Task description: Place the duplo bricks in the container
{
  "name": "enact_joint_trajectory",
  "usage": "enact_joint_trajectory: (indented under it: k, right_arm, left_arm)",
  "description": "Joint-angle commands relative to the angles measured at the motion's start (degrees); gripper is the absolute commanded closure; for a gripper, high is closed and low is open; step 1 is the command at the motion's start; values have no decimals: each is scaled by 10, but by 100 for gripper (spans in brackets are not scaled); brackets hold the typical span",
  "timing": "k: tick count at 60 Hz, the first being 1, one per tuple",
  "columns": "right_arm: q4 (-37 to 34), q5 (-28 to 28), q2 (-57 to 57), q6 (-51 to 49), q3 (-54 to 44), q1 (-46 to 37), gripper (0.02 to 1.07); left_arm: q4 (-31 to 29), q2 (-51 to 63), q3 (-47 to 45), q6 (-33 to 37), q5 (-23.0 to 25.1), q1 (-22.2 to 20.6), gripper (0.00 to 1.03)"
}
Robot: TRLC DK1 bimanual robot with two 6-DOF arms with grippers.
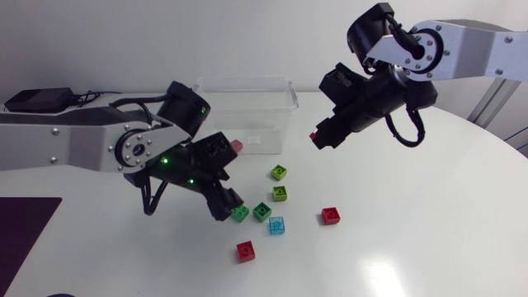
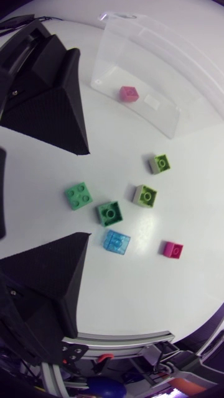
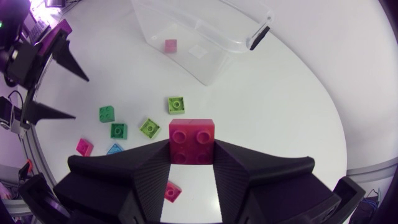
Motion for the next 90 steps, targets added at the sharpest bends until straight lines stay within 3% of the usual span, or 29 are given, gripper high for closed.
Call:
enact_joint_trajectory:
  k: [1,32,90]
  right_arm:
    - [7,-4,32,19,33,-1,71]
    - [4,-4,160,48,203,6,71]
    - [-43,28,322,62,430,24,66]
  left_arm:
    - [-5,-19,-34,24,0,-20,17]
    - [-13,-21,-112,41,0,-77,17]
    - [3,-33,-140,48,0,-84,17]
